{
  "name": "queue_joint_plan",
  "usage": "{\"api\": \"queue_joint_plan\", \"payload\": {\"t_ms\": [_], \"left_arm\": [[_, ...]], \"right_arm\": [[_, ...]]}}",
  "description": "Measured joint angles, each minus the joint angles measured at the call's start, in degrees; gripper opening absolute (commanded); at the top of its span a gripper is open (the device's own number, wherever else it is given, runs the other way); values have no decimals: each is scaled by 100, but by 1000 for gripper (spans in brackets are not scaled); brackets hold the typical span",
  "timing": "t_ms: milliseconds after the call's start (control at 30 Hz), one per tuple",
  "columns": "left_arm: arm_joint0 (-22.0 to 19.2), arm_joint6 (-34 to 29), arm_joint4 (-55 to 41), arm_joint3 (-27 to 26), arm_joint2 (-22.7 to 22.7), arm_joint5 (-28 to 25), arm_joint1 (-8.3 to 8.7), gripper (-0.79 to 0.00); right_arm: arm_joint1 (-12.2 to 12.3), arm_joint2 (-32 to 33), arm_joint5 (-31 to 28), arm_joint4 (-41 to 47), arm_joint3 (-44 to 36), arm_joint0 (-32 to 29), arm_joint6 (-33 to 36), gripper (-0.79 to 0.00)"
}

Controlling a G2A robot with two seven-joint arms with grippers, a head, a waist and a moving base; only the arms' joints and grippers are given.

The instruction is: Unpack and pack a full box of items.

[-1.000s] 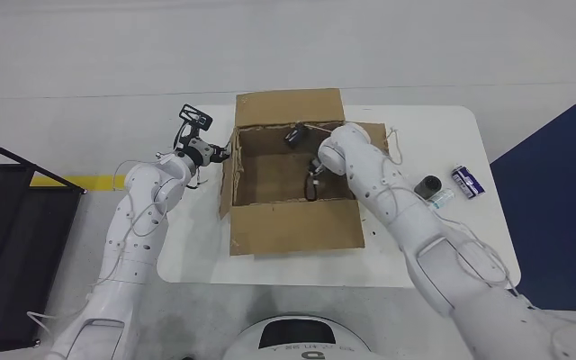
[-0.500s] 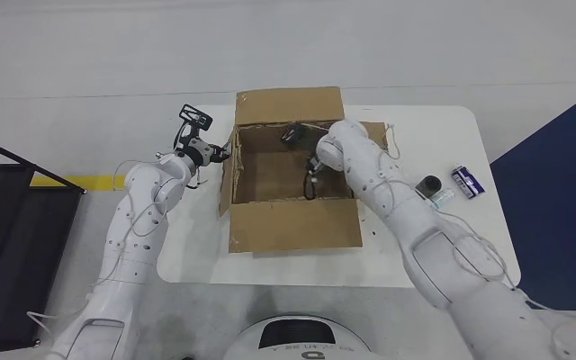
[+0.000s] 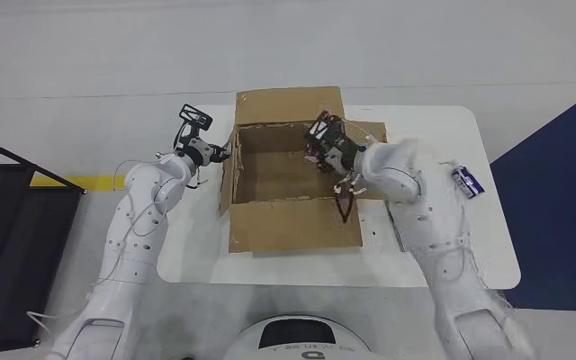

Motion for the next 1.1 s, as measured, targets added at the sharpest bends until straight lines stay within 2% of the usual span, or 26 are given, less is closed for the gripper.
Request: {"api": "queue_joint_plan", "payload": {"t_ms": [100, 167, 467, 567, 700, 900, 1000, 1100], "left_arm": [[0, 0, 0, 0, 0, 0, 0, 0], [0, 0, 0, 0, 0, 0, 0, 0], [0, 0, 0, 0, 0, 0, 0, 0], [0, 0, 0, 0, 0, 0, 0, 0], [0, 0, 0, 0, 0, 0, 0, 0], [0, 0, 0, 0, 0, 0, 0, 0], [0, 0, 0, 0, 0, 0, 0, 0], [0, 0, 0, 0, 0, 0, 0, 0]], "right_arm": [[81, 645, 185, 293, -542, -481, -109, -785], [98, 851, 383, 492, -633, -590, -172, -785], [94, 887, 523, 637, -564, -600, -229, -785], [111, 1088, 592, 1364, -188, -533, -447, -785], [297, 2202, -237, 2331, -174, -1041, -187, -785], [542, 4014, -1100, 3565, 27, -2043, 22, -785], [635, 4613, -1130, 3345, 100, -2387, 198, -785], [725, 4735, -1170, 2864, 273, -2436, 471, -785]]}}
